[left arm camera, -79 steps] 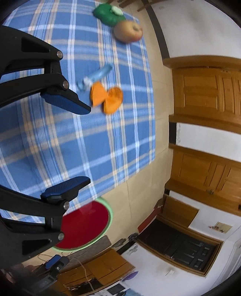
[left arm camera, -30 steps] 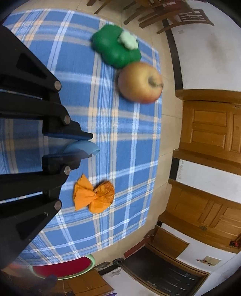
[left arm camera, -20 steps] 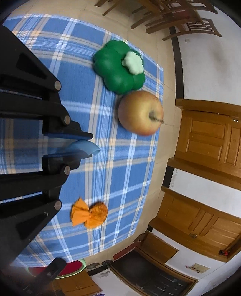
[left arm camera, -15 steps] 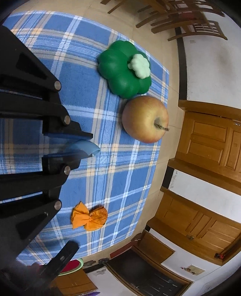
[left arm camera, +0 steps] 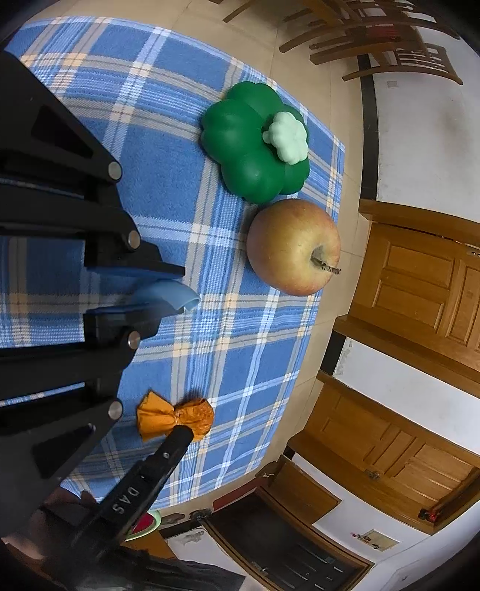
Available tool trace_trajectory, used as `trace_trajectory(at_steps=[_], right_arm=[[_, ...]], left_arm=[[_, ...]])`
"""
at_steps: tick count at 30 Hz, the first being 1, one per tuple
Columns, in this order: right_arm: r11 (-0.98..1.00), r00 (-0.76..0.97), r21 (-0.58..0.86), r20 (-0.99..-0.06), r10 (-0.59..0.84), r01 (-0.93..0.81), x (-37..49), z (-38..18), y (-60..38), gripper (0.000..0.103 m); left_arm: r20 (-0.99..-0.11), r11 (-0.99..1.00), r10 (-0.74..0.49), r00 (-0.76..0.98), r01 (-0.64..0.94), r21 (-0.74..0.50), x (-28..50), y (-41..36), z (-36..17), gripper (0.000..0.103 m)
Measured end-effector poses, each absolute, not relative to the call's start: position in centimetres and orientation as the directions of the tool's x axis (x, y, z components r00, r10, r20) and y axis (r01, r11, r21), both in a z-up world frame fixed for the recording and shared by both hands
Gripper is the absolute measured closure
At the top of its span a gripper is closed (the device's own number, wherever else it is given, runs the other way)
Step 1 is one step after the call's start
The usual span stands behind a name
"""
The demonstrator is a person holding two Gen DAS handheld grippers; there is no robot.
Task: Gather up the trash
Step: 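Grasp the orange peel with the right tool while the left tool holds the bottle, then carry the blue bottle and orange peel over the red bin with both tools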
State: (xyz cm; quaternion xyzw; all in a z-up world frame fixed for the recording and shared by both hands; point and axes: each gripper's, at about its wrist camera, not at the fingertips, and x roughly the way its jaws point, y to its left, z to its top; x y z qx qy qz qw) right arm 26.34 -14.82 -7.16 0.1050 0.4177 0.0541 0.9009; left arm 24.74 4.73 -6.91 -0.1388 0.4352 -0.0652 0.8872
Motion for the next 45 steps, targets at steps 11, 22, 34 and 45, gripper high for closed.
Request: trace_trajectory(at_steps=[11,22,34,45], right_arm=[[0.971,0.722,0.235,-0.664,0.195,-0.046,22.5,-4.3,-15.4,0.092],[0.949,0.777,0.298,-0.619,0.113,0.100,14.9,-1.7,-22.5,0.092],[0.874,0.781,0.332,-0.619,-0.083,0.355,7.2,-1.6,-31.8,0.092],[0.765,0.742,0.381,-0.645,-0.182,0.519,3.1,-3.7,-39.0,0.092]], left_arm=[[-0.741,0.950,-0.259,0.619,0.024,-0.312,24.5,4.1,-6.5,0.092],[-0.695,0.940,-0.312,0.648,0.107,-0.323,23.4,2.0,-4.0,0.092],[-0.677,0.904,-0.426,0.600,0.252,-0.346,21.2,-3.6,-1.1,0.092],[-0.688,0.854,-0.512,0.514,0.389,-0.344,19.4,-11.9,0.2,0.092]])
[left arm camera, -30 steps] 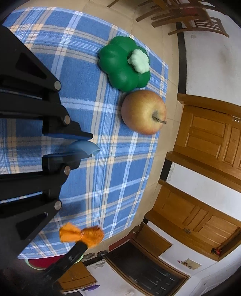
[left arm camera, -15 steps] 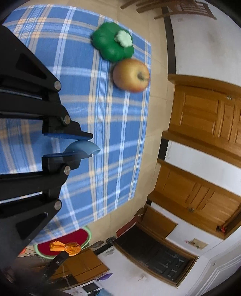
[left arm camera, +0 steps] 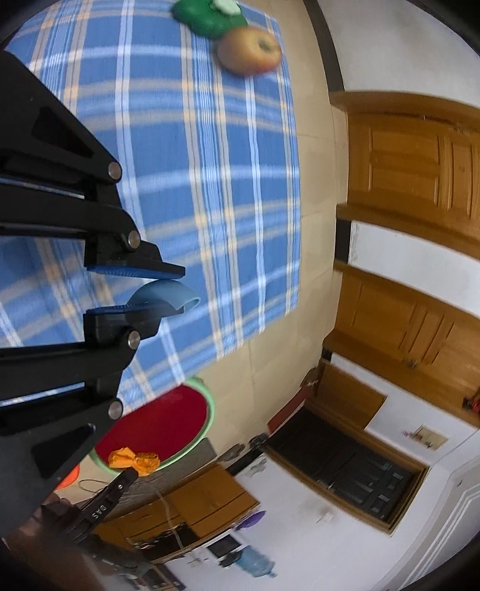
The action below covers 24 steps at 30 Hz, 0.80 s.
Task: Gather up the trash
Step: 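Carry the blue bottle and orange peel over the red bin with both tools, then open both tools to drop the peel and bottle into the bin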
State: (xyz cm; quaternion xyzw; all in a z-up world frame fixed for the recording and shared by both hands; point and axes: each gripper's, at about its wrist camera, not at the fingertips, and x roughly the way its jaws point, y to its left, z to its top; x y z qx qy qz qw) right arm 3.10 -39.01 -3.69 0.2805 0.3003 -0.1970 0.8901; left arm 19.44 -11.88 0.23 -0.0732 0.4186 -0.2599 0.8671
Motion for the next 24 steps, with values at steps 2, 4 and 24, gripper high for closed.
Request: trace_trajectory(at_steps=[2,4,24], right_arm=[[0.752,0.738,0.386,-0.647,-0.193,0.535,2.6,-4.0,-40.0,0.092],[0.741,0.733,0.388,-0.649,-0.202,0.548,2.3,-4.3,-40.9,0.092],[0.711,0.729,0.415,-0.654,-0.200,0.567,1.2,-5.4,-45.2,0.076]], left_arm=[[-0.692,0.844,-0.523,0.498,0.415,-0.339,19.2,-13.5,0.2,0.092],[-0.697,0.835,-0.532,0.481,0.435,-0.337,19.0,-14.9,0.1,0.092],[-0.731,0.766,-0.568,0.377,0.568,-0.301,17.5,-24.8,-1.8,0.092]])
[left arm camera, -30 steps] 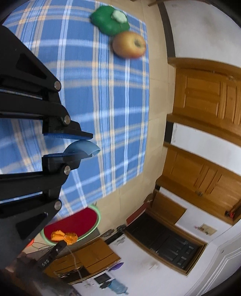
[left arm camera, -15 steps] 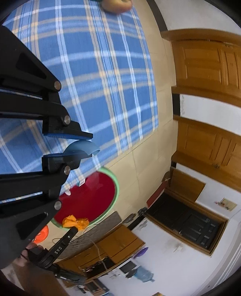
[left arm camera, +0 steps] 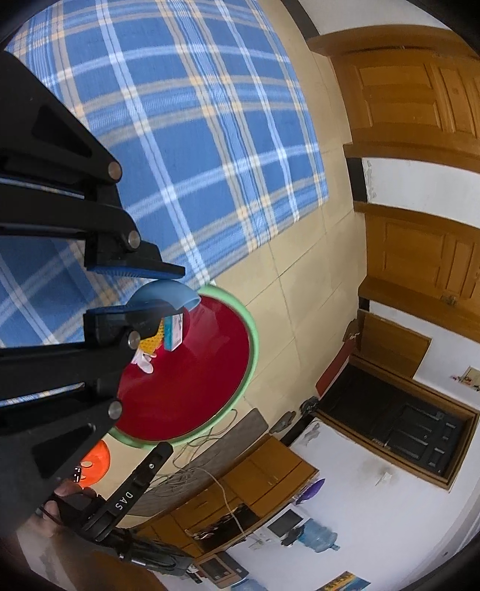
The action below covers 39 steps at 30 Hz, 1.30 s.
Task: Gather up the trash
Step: 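Open both tools to drop the peel and bottle into the bin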
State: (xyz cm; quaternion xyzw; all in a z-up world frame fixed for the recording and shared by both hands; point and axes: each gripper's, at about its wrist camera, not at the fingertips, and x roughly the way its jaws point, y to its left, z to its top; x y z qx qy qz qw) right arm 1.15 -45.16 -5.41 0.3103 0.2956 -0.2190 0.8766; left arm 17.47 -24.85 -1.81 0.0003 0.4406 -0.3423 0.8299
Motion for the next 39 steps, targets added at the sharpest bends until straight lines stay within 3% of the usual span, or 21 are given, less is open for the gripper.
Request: trace_trajectory(at_steps=[15,20,28,39], right_arm=[[0.699,0.752,0.447,-0.628,-0.200,0.559,-0.8,-4.7,-46.0,0.067],[0.705,0.760,0.451,-0.621,-0.193,0.547,-1.3,-4.5,-45.8,0.066],[0.721,0.771,0.454,-0.612,-0.174,0.523,-1.7,-3.6,-44.8,0.059],[0.790,0.801,0.435,-0.588,-0.114,0.432,-1.6,-1.1,-40.1,0.040]], left_arm=[[-0.737,0.707,-0.595,0.321,0.644,-0.290,16.7,-31.3,-3.3,0.091],[-0.733,0.715,-0.592,0.336,0.638,-0.285,16.2,-31.4,-3.3,0.055],[-0.730,0.751,-0.563,0.387,0.607,-0.258,15.5,-29.1,-2.2,0.044],[-0.716,0.837,-0.493,0.494,0.493,-0.237,13.5,-21.8,0.0,0.033]])
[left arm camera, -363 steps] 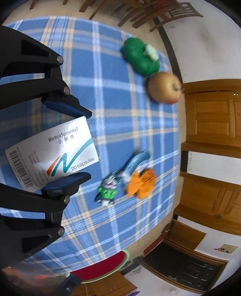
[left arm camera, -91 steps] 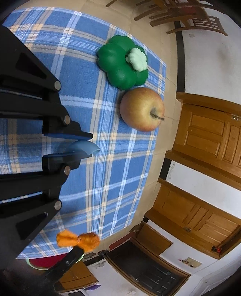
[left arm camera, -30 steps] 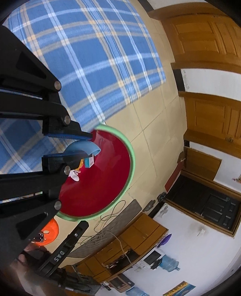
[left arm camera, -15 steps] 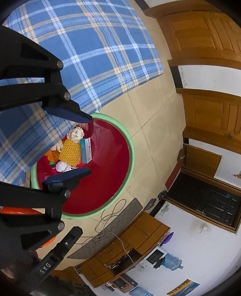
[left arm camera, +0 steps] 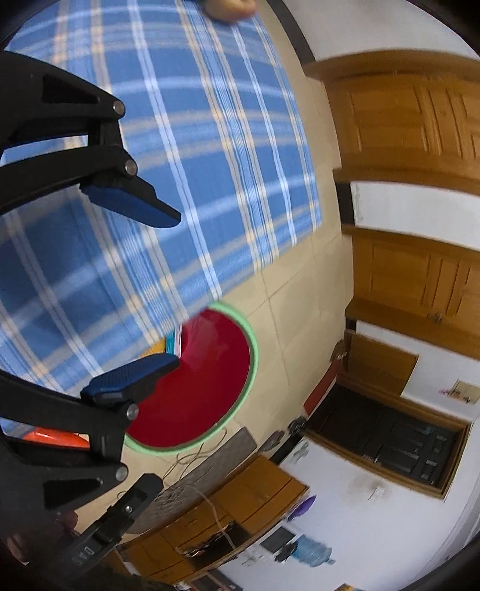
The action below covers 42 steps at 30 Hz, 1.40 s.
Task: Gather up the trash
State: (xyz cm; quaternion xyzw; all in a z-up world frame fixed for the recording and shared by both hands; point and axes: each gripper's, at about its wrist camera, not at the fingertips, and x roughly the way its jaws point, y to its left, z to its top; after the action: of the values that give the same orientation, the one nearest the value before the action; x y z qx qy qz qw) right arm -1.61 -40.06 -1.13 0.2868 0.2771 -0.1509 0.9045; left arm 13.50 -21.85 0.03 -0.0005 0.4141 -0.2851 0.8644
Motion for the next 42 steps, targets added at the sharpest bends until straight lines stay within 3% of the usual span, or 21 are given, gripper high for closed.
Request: trace_trajectory(at_steps=[4,12,24,42], right_arm=[[0.812,0.808,0.425,-0.581,-0.093,0.399,-1.8,-0.4,-37.8,0.032],[0.863,0.816,0.377,-0.574,-0.066,0.335,-2.2,1.0,-33.5,0.026],[0.916,0.809,0.308,-0.587,-0.031,0.259,-2.9,0.6,-28.0,0.023],[0.944,0.821,0.247,-0.570,-0.040,0.218,-4.3,0.2,-24.5,0.023]], left_arm=[[-0.709,0.865,-0.461,0.534,0.448,-0.225,12.3,-19.0,0.8,0.028],[-0.687,0.927,-0.352,0.636,0.337,-0.163,9.3,-13.4,2.2,0.022],[-0.655,0.974,-0.215,0.724,0.211,-0.086,5.0,-8.4,2.6,0.020],[-0.623,0.985,-0.168,0.764,0.155,-0.076,2.6,-6.0,2.8,0.020]])
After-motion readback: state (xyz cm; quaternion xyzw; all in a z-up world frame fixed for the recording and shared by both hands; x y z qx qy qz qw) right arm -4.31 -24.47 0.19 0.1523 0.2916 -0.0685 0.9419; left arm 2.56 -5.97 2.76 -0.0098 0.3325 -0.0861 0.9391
